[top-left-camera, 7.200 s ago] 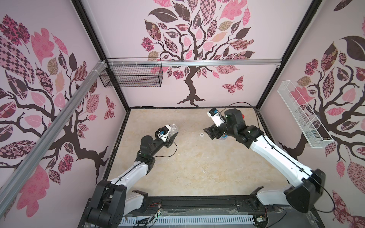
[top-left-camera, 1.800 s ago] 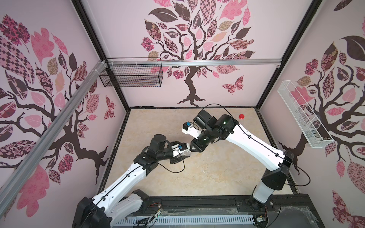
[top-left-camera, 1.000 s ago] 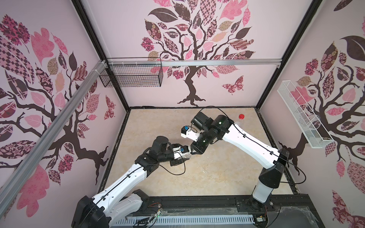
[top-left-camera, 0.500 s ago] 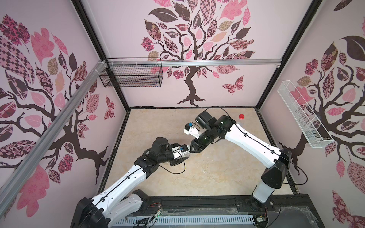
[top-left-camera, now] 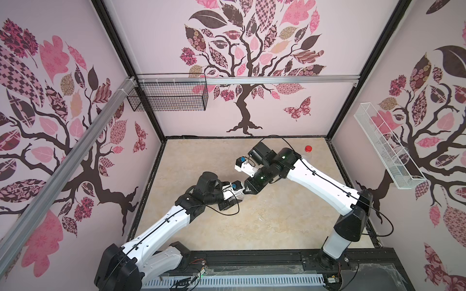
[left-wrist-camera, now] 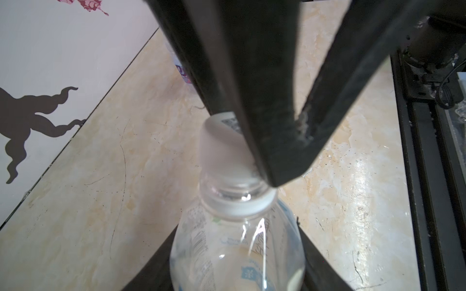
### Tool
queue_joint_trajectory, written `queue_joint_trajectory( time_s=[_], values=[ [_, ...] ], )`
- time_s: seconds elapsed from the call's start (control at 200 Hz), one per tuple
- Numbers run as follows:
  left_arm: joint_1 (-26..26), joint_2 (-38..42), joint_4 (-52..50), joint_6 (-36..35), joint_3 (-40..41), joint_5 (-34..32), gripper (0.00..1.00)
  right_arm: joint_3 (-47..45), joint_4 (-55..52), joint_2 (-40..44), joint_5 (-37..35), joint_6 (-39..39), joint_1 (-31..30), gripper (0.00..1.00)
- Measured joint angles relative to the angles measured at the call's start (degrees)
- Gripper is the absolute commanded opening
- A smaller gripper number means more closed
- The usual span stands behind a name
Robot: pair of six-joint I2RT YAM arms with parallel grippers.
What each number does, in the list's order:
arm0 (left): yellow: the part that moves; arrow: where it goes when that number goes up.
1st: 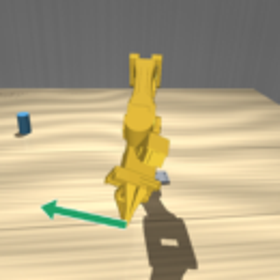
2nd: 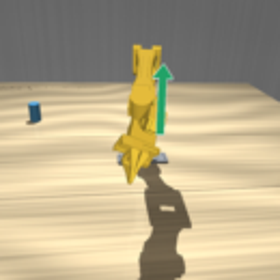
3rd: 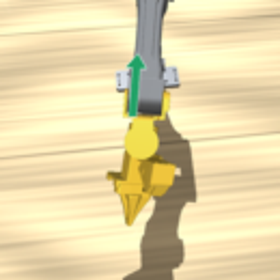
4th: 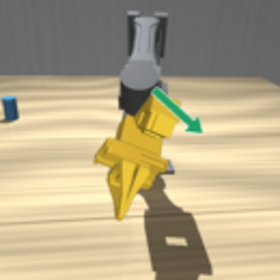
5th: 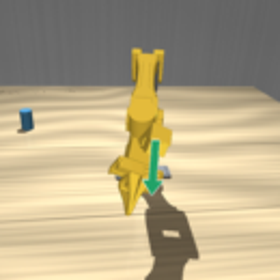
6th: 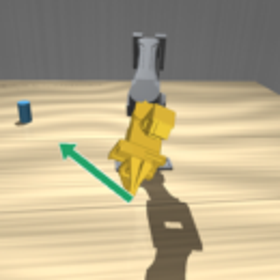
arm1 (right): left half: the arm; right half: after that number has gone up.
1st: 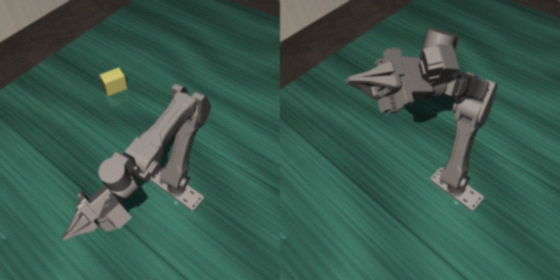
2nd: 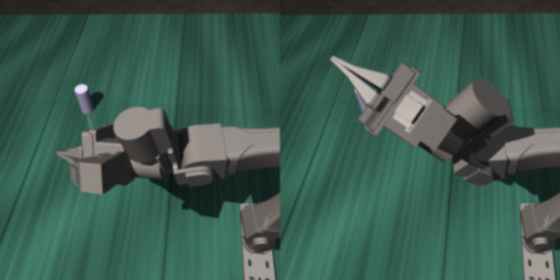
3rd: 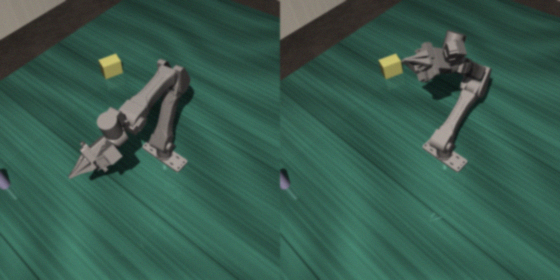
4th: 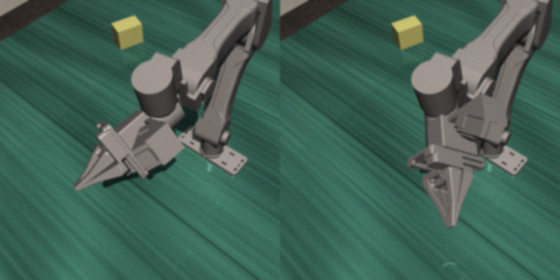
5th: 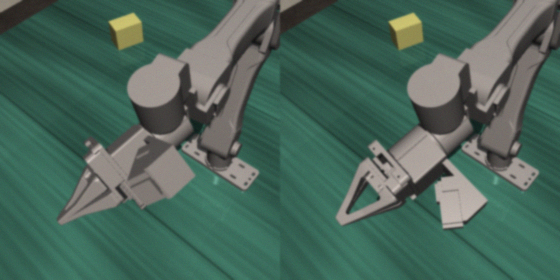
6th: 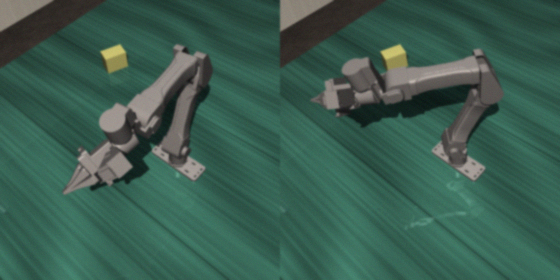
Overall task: Screw on the bottle caps
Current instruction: Screw the bottle cap onto the plastic bottle.
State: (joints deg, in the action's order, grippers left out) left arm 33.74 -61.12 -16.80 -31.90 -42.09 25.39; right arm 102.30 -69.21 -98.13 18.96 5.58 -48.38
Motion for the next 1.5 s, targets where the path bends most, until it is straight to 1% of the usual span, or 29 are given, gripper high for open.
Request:
queue_joint_trajectory(
  time_s=[0.345, 0.57, 0.735, 0.845, 0.94, 1.145, 1.225, 1.356, 1.501],
  values=[
    [0.0, 0.04, -0.63, 2.08, -0.02, 1.27, 0.41, -0.22, -0.26, 0.04, 1.33, 5.77, 0.07, 0.23],
    [-0.04, 2.95, -0.5, 0.22, 1.01, 1.07, 0.42, 0.42, -1.18, -0.63, 7.65, 5.22, 2.1, 0.23],
    [-0.13, 3.15, -0.02, -0.07, 1.01, 0.0, 0.41, 2.73, -2.21, -2.1, 7.93, 2.38, 2.43, 0.23],
    [-0.15, 2.01, -0.26, -0.02, 0.61, -0.74, 0.38, 3.23, -2.43, -2.78, 6.14, 1.05, 1.92, 0.23],
    [0.0, 0.2, -1.55, 0.11, -1.09, -1.42, 0.38, 3.19, -2.01, -2.93, 4.46, -0.57, 1.84, 0.23],
    [0.48, -0.74, -1.81, 0.24, -1.86, -4.42, 0.38, 2.27, 0.17, -2.93, 3.34, -6.8, 1.88, 0.23],
    [0.85, -0.74, -1.79, 0.42, -1.84, -6.03, 0.38, 1.16, 1.64, -2.82, 3.87, -9.35, 2.16, 0.23],
    [1.44, -0.04, -0.26, 0.55, 0.0, -8.63, 0.38, -1.66, 4.92, -2.64, 7.19, -13.64, 3.34, 0.22],
    [2.97, 0.2, 1.27, -0.11, 0.42, -11.98, 0.38, -1.62, 5.01, -2.69, 7.87, -19.74, 3.98, 0.22]
  ],
)
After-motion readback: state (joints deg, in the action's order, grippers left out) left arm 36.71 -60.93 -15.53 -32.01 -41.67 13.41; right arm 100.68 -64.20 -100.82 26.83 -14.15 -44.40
